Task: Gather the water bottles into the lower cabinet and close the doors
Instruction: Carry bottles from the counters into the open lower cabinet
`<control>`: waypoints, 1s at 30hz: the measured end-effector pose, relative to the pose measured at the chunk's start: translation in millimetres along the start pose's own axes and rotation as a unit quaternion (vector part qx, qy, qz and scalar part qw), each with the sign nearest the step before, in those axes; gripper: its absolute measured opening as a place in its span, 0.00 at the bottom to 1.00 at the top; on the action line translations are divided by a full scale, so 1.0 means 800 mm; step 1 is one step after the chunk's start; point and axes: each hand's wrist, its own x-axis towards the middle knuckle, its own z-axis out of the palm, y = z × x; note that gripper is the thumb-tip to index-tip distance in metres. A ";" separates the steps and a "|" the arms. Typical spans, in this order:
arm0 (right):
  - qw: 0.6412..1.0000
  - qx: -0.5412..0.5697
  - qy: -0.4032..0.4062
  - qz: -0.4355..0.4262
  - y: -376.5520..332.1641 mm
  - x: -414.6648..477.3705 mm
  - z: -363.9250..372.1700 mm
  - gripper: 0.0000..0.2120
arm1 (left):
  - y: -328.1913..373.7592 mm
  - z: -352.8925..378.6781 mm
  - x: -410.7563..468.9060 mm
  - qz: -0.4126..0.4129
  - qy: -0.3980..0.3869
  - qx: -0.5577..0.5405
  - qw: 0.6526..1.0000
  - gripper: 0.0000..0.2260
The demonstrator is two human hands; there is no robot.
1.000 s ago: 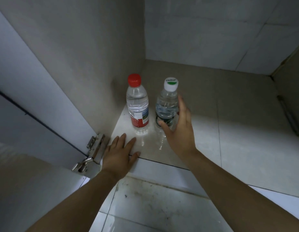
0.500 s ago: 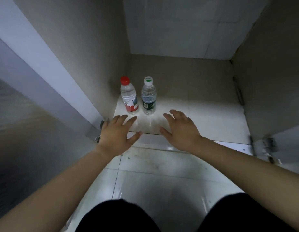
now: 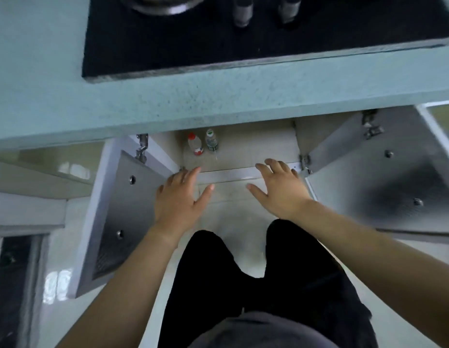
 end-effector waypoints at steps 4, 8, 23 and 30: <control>0.998 0.025 0.041 0.039 -0.025 -0.087 -0.096 0.29 | 0.026 -0.104 -0.034 0.053 0.005 0.019 0.998 0.33; 0.991 0.045 0.099 0.079 -0.038 -0.151 -0.152 0.29 | 0.056 -0.171 -0.033 0.135 0.000 0.051 0.989 0.32; 0.928 0.113 0.236 0.266 0.061 -0.364 -0.158 0.30 | 0.258 -0.169 -0.075 0.320 -0.013 0.105 0.941 0.34; 0.900 0.130 0.258 0.327 0.176 -0.515 -0.135 0.29 | 0.422 -0.091 -0.167 0.360 -0.039 0.096 0.927 0.35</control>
